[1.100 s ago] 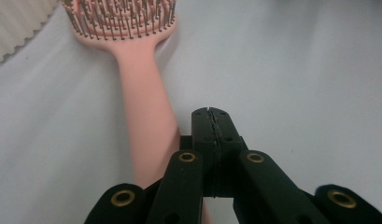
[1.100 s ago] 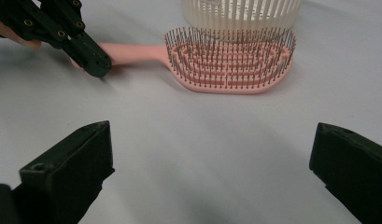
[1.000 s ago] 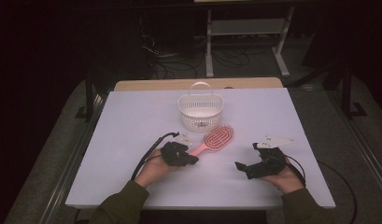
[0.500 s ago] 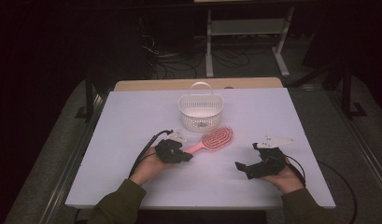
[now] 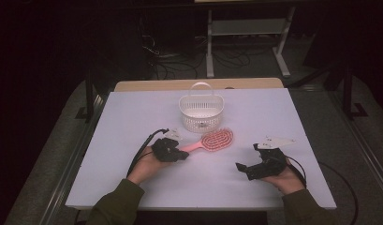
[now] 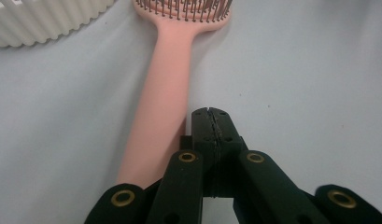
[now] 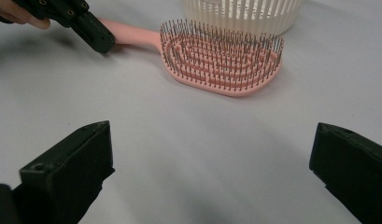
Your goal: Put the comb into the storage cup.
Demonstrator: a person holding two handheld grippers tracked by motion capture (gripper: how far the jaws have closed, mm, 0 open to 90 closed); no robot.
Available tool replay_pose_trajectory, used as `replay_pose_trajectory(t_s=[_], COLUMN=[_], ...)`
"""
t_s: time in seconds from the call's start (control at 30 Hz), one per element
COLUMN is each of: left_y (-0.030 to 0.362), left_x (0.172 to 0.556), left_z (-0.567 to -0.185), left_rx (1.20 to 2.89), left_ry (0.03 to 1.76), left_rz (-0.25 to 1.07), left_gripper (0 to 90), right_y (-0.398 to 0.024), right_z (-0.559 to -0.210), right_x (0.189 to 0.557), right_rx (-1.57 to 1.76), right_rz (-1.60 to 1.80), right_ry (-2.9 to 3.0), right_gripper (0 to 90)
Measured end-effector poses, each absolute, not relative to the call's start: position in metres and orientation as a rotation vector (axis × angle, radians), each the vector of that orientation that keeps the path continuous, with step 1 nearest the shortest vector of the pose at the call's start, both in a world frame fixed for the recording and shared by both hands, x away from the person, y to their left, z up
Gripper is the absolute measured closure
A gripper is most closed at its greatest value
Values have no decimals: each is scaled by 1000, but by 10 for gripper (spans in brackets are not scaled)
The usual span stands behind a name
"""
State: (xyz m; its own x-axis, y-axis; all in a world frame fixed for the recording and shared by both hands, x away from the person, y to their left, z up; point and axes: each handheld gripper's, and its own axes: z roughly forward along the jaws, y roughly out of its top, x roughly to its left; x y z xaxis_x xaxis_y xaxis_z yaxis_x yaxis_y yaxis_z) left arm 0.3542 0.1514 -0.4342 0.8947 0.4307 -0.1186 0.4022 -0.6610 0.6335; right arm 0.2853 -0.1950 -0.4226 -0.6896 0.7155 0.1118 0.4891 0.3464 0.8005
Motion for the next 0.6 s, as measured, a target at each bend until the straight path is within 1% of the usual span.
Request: replay_pose_trajectory(t_s=[0.1, 0.6], left_y=[152, 166], left_x=[354, 347], left_z=[-432, -415], left_rx=[2351, 2279], left_ry=[590, 563], left_rz=[39, 24], left_gripper=[899, 747], right_y=[-195, -195], right_z=[-423, -423], right_x=[285, 286], right_rx=[1079, 1073], right_rz=[1263, 1263], right_ry=[2354, 2357], right_gripper=[0, 0])
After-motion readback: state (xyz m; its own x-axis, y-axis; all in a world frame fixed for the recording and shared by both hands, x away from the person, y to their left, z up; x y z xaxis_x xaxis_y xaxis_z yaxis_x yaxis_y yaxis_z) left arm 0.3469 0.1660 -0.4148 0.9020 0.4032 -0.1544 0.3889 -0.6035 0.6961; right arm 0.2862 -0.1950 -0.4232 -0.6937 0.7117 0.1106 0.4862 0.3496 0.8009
